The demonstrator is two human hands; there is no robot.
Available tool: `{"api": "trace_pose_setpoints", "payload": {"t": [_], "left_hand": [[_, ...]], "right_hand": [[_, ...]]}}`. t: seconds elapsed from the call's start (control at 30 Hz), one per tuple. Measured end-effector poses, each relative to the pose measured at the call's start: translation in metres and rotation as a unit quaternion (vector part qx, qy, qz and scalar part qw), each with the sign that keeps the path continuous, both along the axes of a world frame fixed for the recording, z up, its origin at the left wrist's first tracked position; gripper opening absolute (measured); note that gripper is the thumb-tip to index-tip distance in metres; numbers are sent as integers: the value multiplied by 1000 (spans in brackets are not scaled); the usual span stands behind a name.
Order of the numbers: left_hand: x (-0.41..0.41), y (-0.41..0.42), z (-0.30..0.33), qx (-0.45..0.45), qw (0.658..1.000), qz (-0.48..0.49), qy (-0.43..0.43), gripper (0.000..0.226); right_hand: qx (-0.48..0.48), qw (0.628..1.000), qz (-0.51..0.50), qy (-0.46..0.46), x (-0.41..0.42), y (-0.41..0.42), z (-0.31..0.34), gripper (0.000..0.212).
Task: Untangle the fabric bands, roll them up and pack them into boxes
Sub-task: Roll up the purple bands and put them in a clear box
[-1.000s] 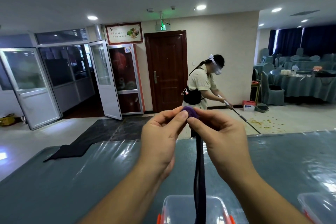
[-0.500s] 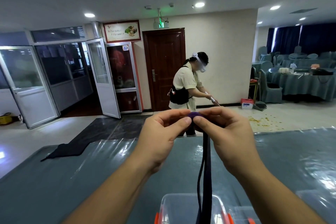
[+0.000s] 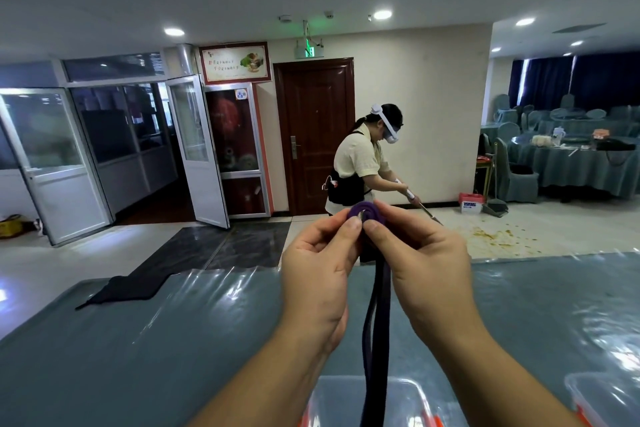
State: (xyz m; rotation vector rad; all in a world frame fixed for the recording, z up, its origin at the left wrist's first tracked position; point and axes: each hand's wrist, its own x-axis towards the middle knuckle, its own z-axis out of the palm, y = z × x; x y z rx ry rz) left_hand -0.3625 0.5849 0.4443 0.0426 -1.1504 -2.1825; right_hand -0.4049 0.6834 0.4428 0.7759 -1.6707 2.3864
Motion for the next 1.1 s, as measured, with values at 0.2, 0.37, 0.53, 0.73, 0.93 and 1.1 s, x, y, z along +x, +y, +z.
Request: {"api": "trace_pose_setpoints", "payload": {"t": [0.2, 0.37, 0.53, 0.73, 0.93, 1.1], "left_hand": [[1, -20, -2, -179, 982, 6, -65, 10], [10, -40, 15, -328, 939, -39, -95, 28], [15, -42, 22, -302, 945, -67, -104, 27], [10, -39, 15, -224, 969, -58, -85, 22], [1, -24, 6, -130, 990, 15, -57, 18], [0, -14, -1, -124, 990, 16, -59, 15]], "right_hand": [[102, 993, 13, 49, -9, 17, 8, 28], [252, 958, 15, 139, -12, 30, 22, 30], [261, 954, 15, 145, -11, 36, 29, 19], [156, 983, -1, 99, -9, 27, 15, 18], [81, 994, 18, 64, -6, 11, 0, 31], [54, 997, 24, 49, -8, 9, -1, 32]]}}
